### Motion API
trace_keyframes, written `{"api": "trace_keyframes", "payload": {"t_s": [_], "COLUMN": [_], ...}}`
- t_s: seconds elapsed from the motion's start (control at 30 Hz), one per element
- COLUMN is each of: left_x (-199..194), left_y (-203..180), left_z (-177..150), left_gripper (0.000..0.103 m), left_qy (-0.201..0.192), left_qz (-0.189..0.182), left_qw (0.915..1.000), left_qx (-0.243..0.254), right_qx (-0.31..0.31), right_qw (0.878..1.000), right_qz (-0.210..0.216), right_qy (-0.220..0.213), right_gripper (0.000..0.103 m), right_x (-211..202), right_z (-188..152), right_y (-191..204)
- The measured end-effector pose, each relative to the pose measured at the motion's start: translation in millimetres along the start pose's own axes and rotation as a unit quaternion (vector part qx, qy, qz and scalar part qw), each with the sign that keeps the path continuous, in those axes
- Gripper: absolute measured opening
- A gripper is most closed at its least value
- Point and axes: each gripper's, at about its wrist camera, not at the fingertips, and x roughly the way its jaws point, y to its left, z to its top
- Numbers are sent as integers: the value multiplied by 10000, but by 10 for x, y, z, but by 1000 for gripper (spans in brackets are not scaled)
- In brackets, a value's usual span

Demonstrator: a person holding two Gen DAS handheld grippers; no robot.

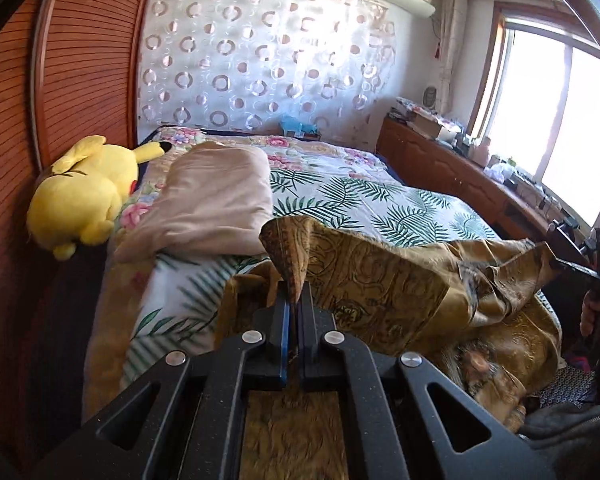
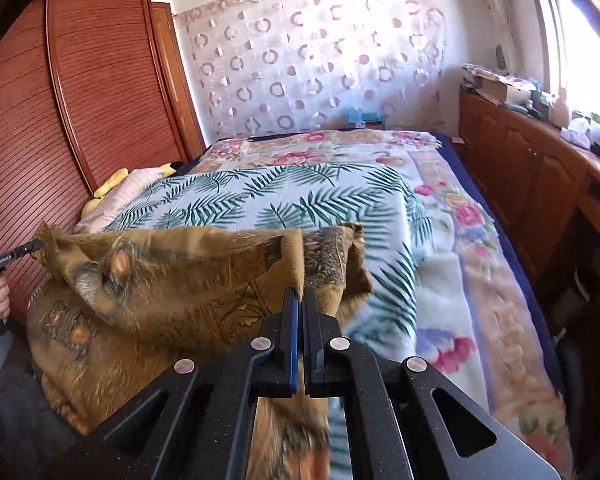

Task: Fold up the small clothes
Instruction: 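Grasp the shirt hem with both grippers and lift it toward the collar, then lay the lifted hem over the shirt body and open both grippers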

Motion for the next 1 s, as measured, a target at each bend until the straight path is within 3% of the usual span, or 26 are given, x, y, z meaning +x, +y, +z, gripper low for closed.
{"api": "trace_keyframes", "payload": {"t_s": [0.27, 0.37, 0.43, 0.47, 0.5, 0.57, 0.6, 0.63, 0.7, 0.83, 1.0], "left_x": [-215, -209, -216, -231, -242, -266, -270, -270, -254, -112, 180], "left_y": [-2, 26, 76, 105, 129, 159, 156, 166, 183, 226, 298], "left_z": [-223, -244, -214, -197, -158, -84, -59, -8, 104, 339, 539], "left_gripper": [5, 21, 40, 41, 43, 57, 75, 83, 83, 83, 83], "left_qy": [251, 286, 207, 154, 103, -10, -46, -95, -192, -252, -59], "left_qz": [177, 329, 394, 390, 359, 371, 380, 373, 341, 442, 446], "left_qw": [9993, 9987, 9987, 9989, 9991, 9991, 9990, 9990, 9989, 9979, 9979], "left_qx": [225, 277, 249, 223, 201, 212, 223, 240, 259, 407, 462], "right_qx": [-198, -206, -209, -237, -258, -319, -366, -410, -444, -483, -524], "right_qw": [9993, 9989, 9989, 9990, 9991, 9992, 9992, 9990, 9985, 9981, 9980], "right_qz": [37, -69, -129, -137, -147, -152, -148, -187, -305, -373, -327], "right_qy": [301, 409, 404, 352, 293, 168, 104, 30, -43, 11, 161], "right_gripper": [1, 1, 7, 9, 13, 21, 28, 39, 47, 47, 47], "right_x": [-303, -251, -284, -302, -304, -369, -393, -414, -425, -223, 160], "right_z": [-86, -87, -17, 20, 73, 152, 190, 248, 329, 502, 629], "right_y": [184, 184, 176, 193, 189, 187, 188, 183, 174, 140, 156]}}
